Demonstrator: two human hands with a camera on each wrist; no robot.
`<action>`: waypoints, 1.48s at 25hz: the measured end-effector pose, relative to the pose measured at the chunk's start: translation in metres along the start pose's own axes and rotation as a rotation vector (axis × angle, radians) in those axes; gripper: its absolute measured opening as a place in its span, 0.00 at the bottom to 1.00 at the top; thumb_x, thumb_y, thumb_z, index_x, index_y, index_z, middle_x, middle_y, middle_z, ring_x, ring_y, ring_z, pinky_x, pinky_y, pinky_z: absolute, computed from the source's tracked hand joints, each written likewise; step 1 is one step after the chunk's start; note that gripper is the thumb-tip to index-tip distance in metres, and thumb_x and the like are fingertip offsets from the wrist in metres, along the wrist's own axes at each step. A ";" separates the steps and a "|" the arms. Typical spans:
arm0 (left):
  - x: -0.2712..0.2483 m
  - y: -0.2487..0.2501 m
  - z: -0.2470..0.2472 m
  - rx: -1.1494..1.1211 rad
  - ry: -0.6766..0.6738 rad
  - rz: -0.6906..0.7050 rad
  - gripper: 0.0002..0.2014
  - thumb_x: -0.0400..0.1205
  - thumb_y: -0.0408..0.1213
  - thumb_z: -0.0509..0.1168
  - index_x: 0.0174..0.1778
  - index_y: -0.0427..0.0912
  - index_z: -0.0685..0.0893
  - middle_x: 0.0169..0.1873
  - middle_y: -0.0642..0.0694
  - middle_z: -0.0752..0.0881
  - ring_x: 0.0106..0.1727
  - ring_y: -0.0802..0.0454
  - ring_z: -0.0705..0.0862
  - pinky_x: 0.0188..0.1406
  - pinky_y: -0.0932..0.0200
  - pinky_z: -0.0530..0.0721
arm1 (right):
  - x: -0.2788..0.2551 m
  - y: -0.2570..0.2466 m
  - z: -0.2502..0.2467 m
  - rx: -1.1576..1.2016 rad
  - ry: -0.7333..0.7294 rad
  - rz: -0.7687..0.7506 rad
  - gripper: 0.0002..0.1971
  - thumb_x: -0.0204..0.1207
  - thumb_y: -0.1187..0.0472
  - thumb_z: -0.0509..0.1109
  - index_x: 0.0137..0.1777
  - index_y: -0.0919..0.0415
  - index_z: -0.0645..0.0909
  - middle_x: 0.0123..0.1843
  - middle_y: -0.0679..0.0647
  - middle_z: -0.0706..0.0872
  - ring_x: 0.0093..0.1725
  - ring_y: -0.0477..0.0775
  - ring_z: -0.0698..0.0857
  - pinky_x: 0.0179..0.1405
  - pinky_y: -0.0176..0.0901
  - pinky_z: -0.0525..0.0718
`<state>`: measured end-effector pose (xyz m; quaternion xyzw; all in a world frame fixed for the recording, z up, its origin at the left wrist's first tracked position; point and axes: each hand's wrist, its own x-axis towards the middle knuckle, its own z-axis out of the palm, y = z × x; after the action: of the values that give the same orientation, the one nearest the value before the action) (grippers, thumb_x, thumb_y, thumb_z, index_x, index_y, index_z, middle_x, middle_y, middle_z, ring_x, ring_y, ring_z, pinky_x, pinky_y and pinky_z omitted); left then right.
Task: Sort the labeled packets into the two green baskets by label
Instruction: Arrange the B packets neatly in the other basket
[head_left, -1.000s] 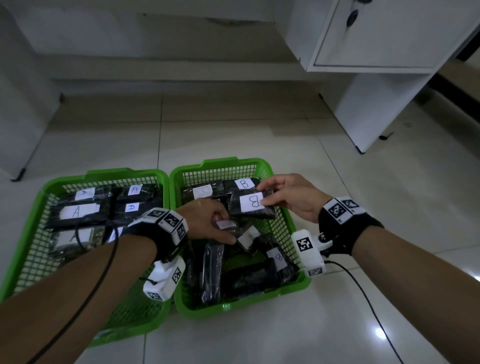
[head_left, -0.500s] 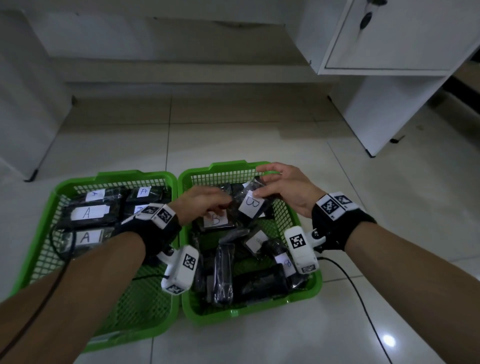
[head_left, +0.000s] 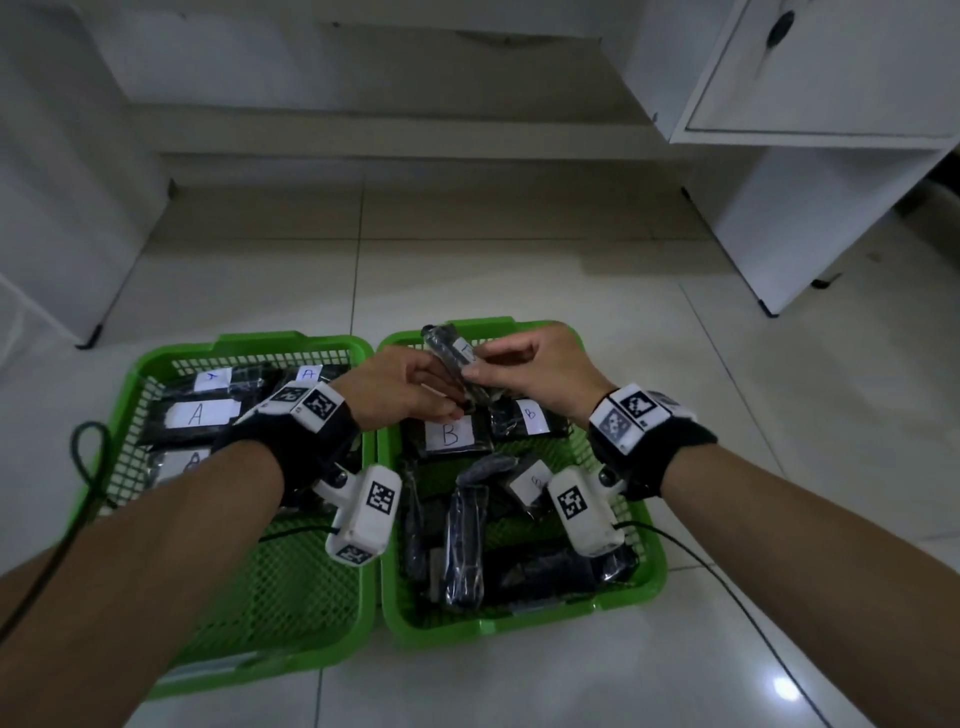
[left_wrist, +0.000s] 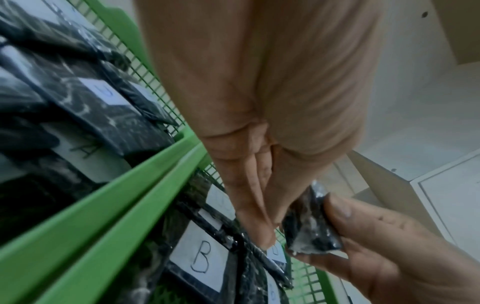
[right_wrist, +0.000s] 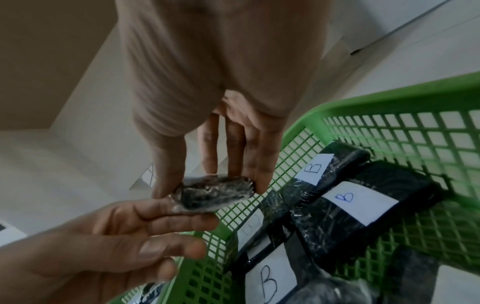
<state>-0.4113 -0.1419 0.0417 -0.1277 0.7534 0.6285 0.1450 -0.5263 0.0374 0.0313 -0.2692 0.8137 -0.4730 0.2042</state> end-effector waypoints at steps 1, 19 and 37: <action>-0.003 -0.002 -0.004 -0.007 -0.005 -0.016 0.14 0.77 0.18 0.70 0.58 0.30 0.86 0.52 0.39 0.92 0.54 0.45 0.91 0.51 0.57 0.90 | 0.002 -0.001 0.002 -0.022 -0.034 -0.013 0.24 0.61 0.50 0.89 0.58 0.56 0.93 0.51 0.45 0.94 0.47 0.38 0.92 0.53 0.35 0.89; -0.010 -0.050 -0.029 0.990 0.343 0.064 0.19 0.80 0.36 0.67 0.68 0.50 0.82 0.76 0.51 0.72 0.77 0.49 0.70 0.74 0.52 0.73 | 0.003 0.004 0.059 -0.916 -0.308 -0.225 0.26 0.63 0.55 0.86 0.62 0.57 0.88 0.59 0.56 0.86 0.62 0.59 0.84 0.59 0.54 0.85; -0.030 -0.024 0.018 1.321 -0.199 -0.057 0.23 0.69 0.52 0.75 0.62 0.61 0.85 0.48 0.63 0.83 0.65 0.56 0.74 0.79 0.40 0.50 | -0.044 0.004 0.031 -0.833 -0.818 -0.143 0.33 0.51 0.64 0.86 0.61 0.44 0.92 0.56 0.48 0.86 0.53 0.50 0.86 0.44 0.42 0.85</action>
<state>-0.3738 -0.1286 0.0277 0.0266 0.9594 0.0395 0.2780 -0.4752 0.0465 0.0162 -0.5416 0.7659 0.0161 0.3461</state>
